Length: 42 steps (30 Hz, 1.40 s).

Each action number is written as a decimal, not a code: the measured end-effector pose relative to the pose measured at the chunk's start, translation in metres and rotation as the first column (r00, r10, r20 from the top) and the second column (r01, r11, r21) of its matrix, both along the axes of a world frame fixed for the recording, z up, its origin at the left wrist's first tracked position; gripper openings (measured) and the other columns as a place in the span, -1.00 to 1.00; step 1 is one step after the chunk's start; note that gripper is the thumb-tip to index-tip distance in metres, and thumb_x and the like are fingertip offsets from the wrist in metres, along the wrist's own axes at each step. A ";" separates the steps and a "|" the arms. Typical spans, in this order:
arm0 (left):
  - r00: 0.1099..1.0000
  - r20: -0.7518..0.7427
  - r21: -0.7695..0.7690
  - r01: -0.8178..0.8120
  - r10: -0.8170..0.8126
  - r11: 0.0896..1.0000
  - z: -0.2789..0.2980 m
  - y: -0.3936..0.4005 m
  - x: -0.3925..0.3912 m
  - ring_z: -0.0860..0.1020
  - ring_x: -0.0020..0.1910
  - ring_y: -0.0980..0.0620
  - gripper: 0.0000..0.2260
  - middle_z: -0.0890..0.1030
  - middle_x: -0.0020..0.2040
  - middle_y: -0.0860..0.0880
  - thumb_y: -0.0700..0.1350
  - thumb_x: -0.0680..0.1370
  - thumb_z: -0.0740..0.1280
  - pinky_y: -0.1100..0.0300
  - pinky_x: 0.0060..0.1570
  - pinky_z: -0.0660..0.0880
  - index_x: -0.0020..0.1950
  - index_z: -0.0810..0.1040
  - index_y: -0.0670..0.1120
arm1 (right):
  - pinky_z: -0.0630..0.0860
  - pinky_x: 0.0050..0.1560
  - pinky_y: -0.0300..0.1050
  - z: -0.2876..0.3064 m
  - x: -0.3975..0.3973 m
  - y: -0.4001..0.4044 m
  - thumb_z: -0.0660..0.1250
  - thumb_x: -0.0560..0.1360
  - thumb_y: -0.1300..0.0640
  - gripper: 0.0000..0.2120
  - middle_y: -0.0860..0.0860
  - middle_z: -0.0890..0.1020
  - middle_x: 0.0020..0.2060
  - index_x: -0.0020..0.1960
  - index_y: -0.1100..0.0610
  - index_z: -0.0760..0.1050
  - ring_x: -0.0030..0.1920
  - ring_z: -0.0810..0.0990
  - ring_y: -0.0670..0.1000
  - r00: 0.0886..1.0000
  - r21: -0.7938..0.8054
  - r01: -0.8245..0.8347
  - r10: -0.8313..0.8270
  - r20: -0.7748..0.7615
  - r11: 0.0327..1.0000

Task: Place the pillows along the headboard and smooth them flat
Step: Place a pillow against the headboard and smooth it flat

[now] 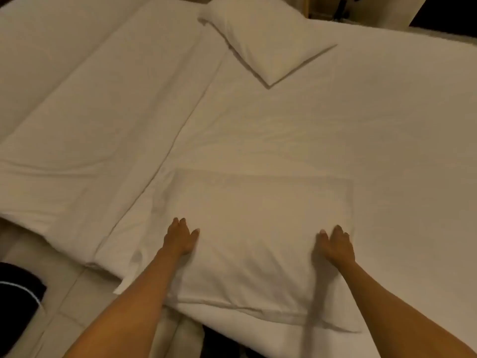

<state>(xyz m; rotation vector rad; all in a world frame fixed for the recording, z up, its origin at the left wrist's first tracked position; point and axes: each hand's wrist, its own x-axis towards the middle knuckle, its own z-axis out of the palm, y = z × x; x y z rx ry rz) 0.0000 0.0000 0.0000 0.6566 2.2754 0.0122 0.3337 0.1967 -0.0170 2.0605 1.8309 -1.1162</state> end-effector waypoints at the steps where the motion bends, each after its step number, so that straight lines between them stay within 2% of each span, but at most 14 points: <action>1: 0.999 -0.023 0.009 -0.032 0.032 0.999 -0.007 0.002 -0.008 0.00 0.57 -0.14 -0.34 -0.05 0.59 -0.20 0.12 0.63 0.12 0.00 0.52 0.05 0.58 -0.03 -0.23 | 0.22 0.44 0.20 -0.006 -0.002 0.002 0.10 0.60 -0.12 -0.33 0.28 0.18 0.50 0.56 0.21 0.02 0.47 0.22 0.31 0.999 0.019 0.036 -0.037 0.028 0.999; 7: 0.945 0.048 0.070 -0.326 0.324 0.943 -0.037 0.009 -0.043 0.11 0.54 -0.22 -0.18 0.02 0.58 -0.24 0.26 0.56 0.17 -0.06 0.51 0.10 0.58 -0.11 -0.20 | 0.26 0.42 0.23 -0.033 -0.009 0.008 0.14 0.56 -0.20 -0.22 0.35 0.23 0.45 0.58 0.11 -0.16 0.42 0.27 0.36 0.975 -0.025 0.206 -0.203 0.089 0.978; 11: 0.860 0.124 0.060 -0.505 0.496 0.861 -0.045 0.010 -0.052 0.14 0.53 -0.22 0.00 0.02 0.57 -0.19 0.39 0.42 0.27 -0.09 0.50 0.16 0.58 -0.06 -0.20 | 0.24 0.44 0.20 -0.040 -0.011 0.008 0.28 0.50 -0.20 -0.07 0.30 0.23 0.48 0.57 0.23 -0.17 0.45 0.26 0.32 0.955 0.001 0.293 -0.292 0.040 0.956; 14: 0.857 0.156 0.023 -0.500 0.491 0.866 -0.049 0.008 -0.061 0.21 0.50 -0.22 0.02 0.16 0.54 -0.20 0.43 0.34 0.32 -0.10 0.48 0.20 0.57 0.10 -0.18 | 0.29 0.42 0.19 -0.040 -0.014 0.009 0.35 0.45 -0.20 -0.09 0.27 0.31 0.44 0.53 0.31 0.04 0.43 0.31 0.29 0.953 0.016 0.297 -0.297 0.050 0.955; 18: 0.880 0.167 0.057 -0.460 0.445 0.886 -0.049 0.006 -0.065 0.23 0.49 -0.22 0.03 0.16 0.53 -0.20 0.37 0.30 0.42 -0.11 0.46 0.24 0.57 0.10 -0.15 | 0.36 0.34 0.16 -0.034 -0.024 0.006 0.38 0.44 -0.17 -0.25 0.26 0.46 0.32 0.38 0.34 0.29 0.34 0.42 0.28 0.969 0.063 0.235 -0.239 0.063 0.970; 20: 0.858 0.244 0.100 -0.486 0.452 0.868 -0.047 0.005 -0.064 0.31 0.45 -0.19 0.06 0.25 0.52 -0.16 0.32 0.26 0.49 -0.09 0.41 0.31 0.55 0.11 -0.15 | 0.38 0.30 0.13 -0.029 -0.025 0.005 0.40 0.44 -0.16 -0.30 0.24 0.51 0.27 0.36 0.31 0.34 0.30 0.45 0.28 0.973 0.075 0.223 -0.227 0.036 0.972; 22: 0.845 0.246 0.094 -0.508 0.475 0.856 -0.044 0.003 -0.067 0.36 0.42 -0.21 0.12 0.31 0.49 -0.17 0.30 0.20 0.54 -0.10 0.38 0.35 0.53 0.09 -0.20 | 0.42 0.28 0.14 -0.024 -0.022 0.007 0.42 0.41 -0.16 -0.33 0.23 0.54 0.24 0.33 0.27 0.39 0.27 0.48 0.28 0.971 0.069 0.239 -0.240 0.010 0.969; 25: 0.828 0.202 0.038 -0.540 0.522 0.841 -0.036 -0.003 -0.073 0.33 0.42 -0.25 0.23 0.27 0.50 -0.20 0.28 0.16 0.57 -0.15 0.39 0.32 0.53 -0.07 -0.21 | 0.45 0.26 0.18 -0.020 -0.012 0.010 0.48 0.36 -0.14 -0.30 0.21 0.53 0.24 0.35 0.23 0.40 0.25 0.49 0.28 0.960 0.011 0.279 -0.278 -0.040 0.960; 27: 0.815 0.237 -0.005 -0.543 0.528 0.840 -0.029 -0.006 -0.076 0.34 0.42 -0.24 0.26 0.28 0.50 -0.21 0.27 0.12 0.58 -0.14 0.39 0.33 0.55 -0.04 -0.23 | 0.43 0.29 0.17 -0.018 -0.008 0.011 0.50 0.36 -0.08 -0.26 0.20 0.50 0.29 0.40 0.23 0.34 0.28 0.47 0.27 0.953 -0.037 0.281 -0.283 -0.104 0.959; 29: 0.808 0.300 -0.024 -0.525 0.507 0.851 -0.021 -0.009 -0.074 0.38 0.40 -0.22 0.18 0.32 0.49 -0.22 0.23 0.13 0.59 -0.09 0.37 0.36 0.54 0.09 -0.25 | 0.38 0.35 0.15 -0.015 -0.007 0.012 0.49 0.37 -0.04 -0.21 0.19 0.45 0.36 0.46 0.22 0.26 0.34 0.42 0.27 0.949 -0.053 0.279 -0.284 -0.137 0.959; 32: 0.799 0.296 0.064 -0.563 0.523 0.824 -0.010 -0.014 -0.065 0.43 0.36 -0.20 -0.02 0.37 0.45 -0.22 0.09 0.26 0.60 0.00 0.28 0.40 0.50 0.20 -0.27 | 0.30 0.37 0.10 -0.004 -0.008 0.013 0.47 0.41 -0.01 -0.20 0.20 0.39 0.42 0.50 0.22 0.19 0.40 0.36 0.27 0.955 -0.004 0.272 -0.271 -0.118 0.962; 37: 0.810 0.263 0.199 -0.577 0.524 0.792 0.017 -0.036 -0.045 0.50 0.30 -0.19 -0.21 0.47 0.39 -0.21 0.09 0.34 0.55 0.05 0.23 0.45 0.43 0.37 -0.24 | 0.32 0.35 0.09 0.026 -0.018 0.016 0.44 0.43 0.03 -0.28 0.21 0.43 0.38 0.48 0.19 0.23 0.36 0.39 0.28 0.962 0.023 0.223 -0.216 -0.165 0.975; 39: 0.803 0.232 0.237 -0.594 0.548 0.769 0.032 -0.053 -0.038 0.51 0.27 -0.19 -0.25 0.50 0.36 -0.21 0.10 0.36 0.53 0.10 0.14 0.45 0.41 0.40 -0.25 | 0.32 0.36 0.10 0.043 -0.026 0.017 0.44 0.44 0.04 -0.28 0.21 0.42 0.39 0.49 0.18 0.22 0.37 0.39 0.29 0.968 0.033 0.183 -0.175 -0.180 0.982; 42: 0.771 0.195 0.265 -0.637 0.607 0.724 0.064 -0.084 -0.027 0.50 0.28 -0.21 -0.21 0.47 0.37 -0.22 0.12 0.36 0.52 0.09 0.15 0.45 0.43 0.36 -0.27 | 0.31 0.37 0.09 0.075 -0.044 0.017 0.43 0.45 0.05 -0.28 0.20 0.41 0.40 0.50 0.17 0.20 0.38 0.38 0.29 0.975 0.070 0.082 -0.065 -0.211 0.994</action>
